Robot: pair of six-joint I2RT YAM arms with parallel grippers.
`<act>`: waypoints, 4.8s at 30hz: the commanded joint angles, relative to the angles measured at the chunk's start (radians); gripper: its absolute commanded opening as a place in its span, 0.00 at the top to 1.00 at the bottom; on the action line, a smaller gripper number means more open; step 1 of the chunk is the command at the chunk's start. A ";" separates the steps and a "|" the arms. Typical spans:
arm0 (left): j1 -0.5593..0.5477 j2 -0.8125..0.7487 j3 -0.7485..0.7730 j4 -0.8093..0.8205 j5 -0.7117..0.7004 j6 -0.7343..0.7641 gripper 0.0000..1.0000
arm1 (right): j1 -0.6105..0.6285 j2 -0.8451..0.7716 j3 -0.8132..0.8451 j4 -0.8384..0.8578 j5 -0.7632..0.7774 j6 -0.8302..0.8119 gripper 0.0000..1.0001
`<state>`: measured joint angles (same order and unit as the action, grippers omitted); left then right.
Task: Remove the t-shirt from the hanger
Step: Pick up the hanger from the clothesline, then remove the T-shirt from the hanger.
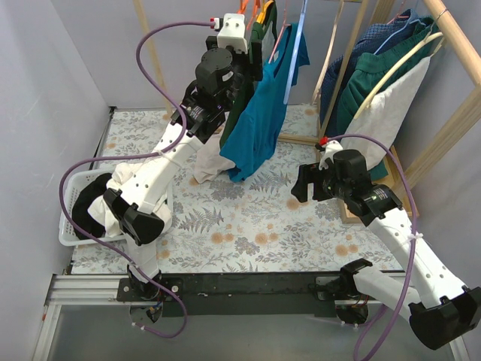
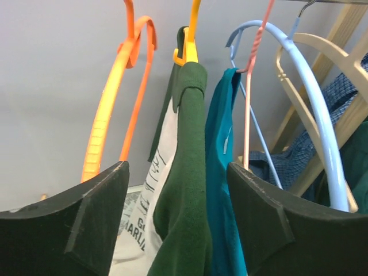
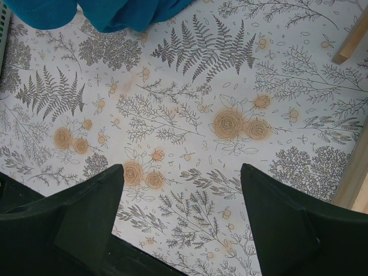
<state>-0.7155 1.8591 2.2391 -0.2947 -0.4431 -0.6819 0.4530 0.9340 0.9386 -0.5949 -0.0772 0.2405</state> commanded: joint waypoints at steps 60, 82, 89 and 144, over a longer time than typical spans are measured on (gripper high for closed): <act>-0.001 -0.092 0.059 0.350 0.027 0.071 1.00 | 0.006 -0.050 -0.024 0.004 0.050 0.039 0.12; -0.001 -0.193 -0.015 0.344 0.066 0.042 1.00 | 0.004 -0.060 -0.037 0.006 0.036 0.042 0.12; -0.001 -0.283 -0.107 0.330 0.102 0.024 1.00 | 0.006 -0.066 -0.029 -0.003 0.024 0.022 0.10; 0.002 -1.018 -0.627 -0.425 1.078 -0.005 1.00 | 0.004 -0.077 0.441 0.139 -0.870 -0.466 0.12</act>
<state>-0.7155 0.8467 1.6382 -0.8337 0.5587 -0.6647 0.4534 0.8665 1.4094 -0.5262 -0.6800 -0.2115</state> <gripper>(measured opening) 0.170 0.872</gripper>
